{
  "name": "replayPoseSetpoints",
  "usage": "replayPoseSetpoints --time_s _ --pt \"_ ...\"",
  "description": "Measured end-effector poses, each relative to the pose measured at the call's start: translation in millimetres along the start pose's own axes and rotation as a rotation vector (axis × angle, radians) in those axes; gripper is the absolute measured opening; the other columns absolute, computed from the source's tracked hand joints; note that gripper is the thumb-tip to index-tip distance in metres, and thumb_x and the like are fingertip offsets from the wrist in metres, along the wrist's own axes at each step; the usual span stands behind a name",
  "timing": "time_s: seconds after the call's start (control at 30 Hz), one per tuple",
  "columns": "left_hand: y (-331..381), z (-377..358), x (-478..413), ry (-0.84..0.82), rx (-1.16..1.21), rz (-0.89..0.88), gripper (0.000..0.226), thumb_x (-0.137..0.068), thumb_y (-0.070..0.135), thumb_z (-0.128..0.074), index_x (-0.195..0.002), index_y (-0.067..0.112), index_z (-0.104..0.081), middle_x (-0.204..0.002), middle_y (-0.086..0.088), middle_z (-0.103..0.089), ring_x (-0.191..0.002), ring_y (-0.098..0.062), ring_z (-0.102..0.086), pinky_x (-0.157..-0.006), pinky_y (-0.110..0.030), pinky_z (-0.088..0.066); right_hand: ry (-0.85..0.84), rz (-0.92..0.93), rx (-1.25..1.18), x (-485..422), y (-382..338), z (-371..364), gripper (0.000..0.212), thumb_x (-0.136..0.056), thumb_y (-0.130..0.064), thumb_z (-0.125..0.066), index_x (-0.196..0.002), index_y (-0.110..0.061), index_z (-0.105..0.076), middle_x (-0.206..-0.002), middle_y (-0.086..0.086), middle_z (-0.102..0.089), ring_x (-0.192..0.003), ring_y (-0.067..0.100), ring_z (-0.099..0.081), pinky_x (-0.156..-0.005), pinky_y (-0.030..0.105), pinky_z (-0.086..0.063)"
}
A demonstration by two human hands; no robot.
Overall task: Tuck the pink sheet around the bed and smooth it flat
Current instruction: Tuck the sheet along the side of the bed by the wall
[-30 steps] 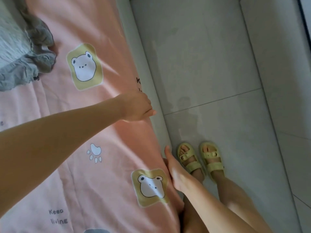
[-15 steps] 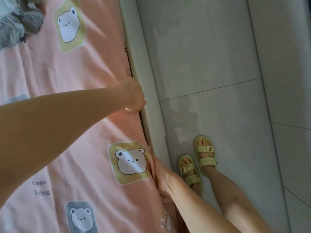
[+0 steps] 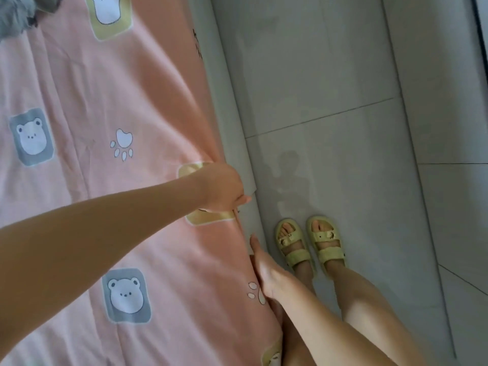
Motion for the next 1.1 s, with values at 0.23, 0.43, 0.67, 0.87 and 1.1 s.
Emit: replayPoseSetpoints --time_s 0.23,0.43,0.67,0.87,1.1 --pt "14.7 -0.1 -7.3 0.092 -0.123 0.072 0.054 -0.101 0.035 -0.019 -0.097 0.010 -0.066 -0.101 -0.007 -0.066 -0.099 -0.028 -0.055 -0.093 -0.036 -0.040 0.075 0.314 -0.014 32.8 -16.7 37.6 0.049 -0.100 -0.046 -0.030 -0.102 -0.012 -0.066 -0.092 0.002 -0.075 -0.084 0.012 -0.071 -0.074 0.024 -0.056" --pt "16.8 10.5 96.0 0.761 0.203 0.403 0.010 -0.082 0.011 -0.059 -0.081 0.003 -0.065 -0.084 -0.013 -0.064 -0.078 -0.032 -0.060 -0.072 -0.038 -0.050 0.500 0.780 0.795 101.0 -55.3 29.5 0.034 -0.086 -0.047 -0.059 -0.099 -0.016 -0.062 -0.090 -0.007 -0.067 -0.086 0.011 -0.063 -0.079 0.030 -0.050" --pt "58.2 -120.4 156.1 0.421 0.698 0.994 0.028 -0.095 0.030 -0.043 -0.095 0.005 -0.056 -0.097 -0.014 -0.057 -0.092 -0.034 -0.055 -0.070 -0.039 -0.041 0.523 0.676 1.478 102.9 -12.0 -11.5 0.055 -0.084 -0.065 -0.049 -0.099 -0.013 -0.059 -0.093 -0.001 -0.063 -0.090 0.022 -0.063 -0.065 0.028 -0.039" --pt "144.2 -183.8 162.4 0.327 0.900 1.066 0.042 -0.096 0.042 -0.040 -0.106 0.004 -0.055 -0.107 -0.014 -0.057 -0.100 -0.030 -0.055 -0.080 -0.036 -0.043 0.657 0.637 1.679 98.0 8.7 -20.4 0.025 -0.092 -0.011 -0.049 -0.115 -0.005 -0.056 -0.112 0.011 -0.063 -0.103 0.030 -0.060 -0.069 0.031 -0.039" --pt "228.7 -199.3 155.8 0.215 0.697 0.973 0.030 -0.096 0.025 -0.039 -0.114 0.006 -0.054 -0.113 -0.012 -0.052 -0.103 -0.027 -0.050 -0.080 -0.030 -0.041 0.714 0.644 1.615 96.8 40.3 -8.4 0.010 -0.088 -0.005 -0.045 -0.094 -0.007 -0.054 -0.105 0.011 -0.061 -0.090 0.030 -0.057 -0.063 0.030 -0.039"
Point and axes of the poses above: each hand's wrist, its own x-axis away from the middle knuckle, its own z-axis out of the back of the hand, y = z × x, the point moved 10 cm from there along -x, towards the middle knuckle
